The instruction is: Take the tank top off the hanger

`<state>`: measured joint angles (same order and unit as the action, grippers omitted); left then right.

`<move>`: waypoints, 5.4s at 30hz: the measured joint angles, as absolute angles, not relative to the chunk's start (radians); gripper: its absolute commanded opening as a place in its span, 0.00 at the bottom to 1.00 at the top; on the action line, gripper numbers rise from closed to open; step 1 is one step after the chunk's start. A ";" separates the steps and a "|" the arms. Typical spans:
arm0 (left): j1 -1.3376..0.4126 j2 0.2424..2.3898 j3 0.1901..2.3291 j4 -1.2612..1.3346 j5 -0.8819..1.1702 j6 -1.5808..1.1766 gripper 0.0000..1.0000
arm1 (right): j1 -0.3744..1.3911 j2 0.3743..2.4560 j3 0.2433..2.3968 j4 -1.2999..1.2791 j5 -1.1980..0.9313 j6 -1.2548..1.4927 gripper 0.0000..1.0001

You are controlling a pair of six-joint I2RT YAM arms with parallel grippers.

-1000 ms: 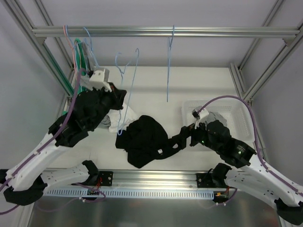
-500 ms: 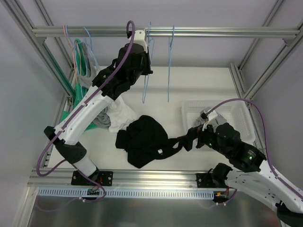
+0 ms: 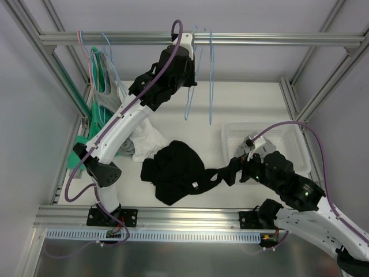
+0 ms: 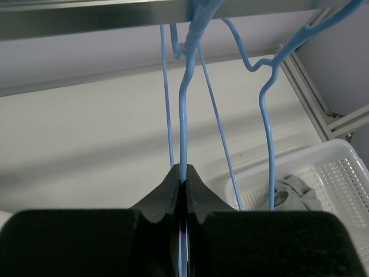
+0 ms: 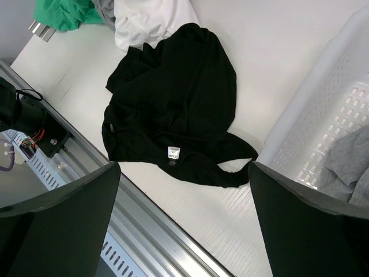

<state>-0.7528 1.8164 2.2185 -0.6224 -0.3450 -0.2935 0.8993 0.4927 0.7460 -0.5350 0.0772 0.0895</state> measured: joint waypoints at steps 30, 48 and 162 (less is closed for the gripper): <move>-0.760 1.819 2.106 -0.611 -0.344 -0.350 0.61 | 0.899 0.529 0.671 -0.481 -0.007 0.102 0.99; -0.799 1.109 1.606 -0.558 -0.398 -0.347 0.99 | 1.047 0.969 0.658 -0.217 0.066 0.041 0.99; -0.518 1.384 1.876 -0.747 -0.660 -0.257 0.70 | 0.208 0.578 1.108 -0.769 -0.019 -0.018 0.99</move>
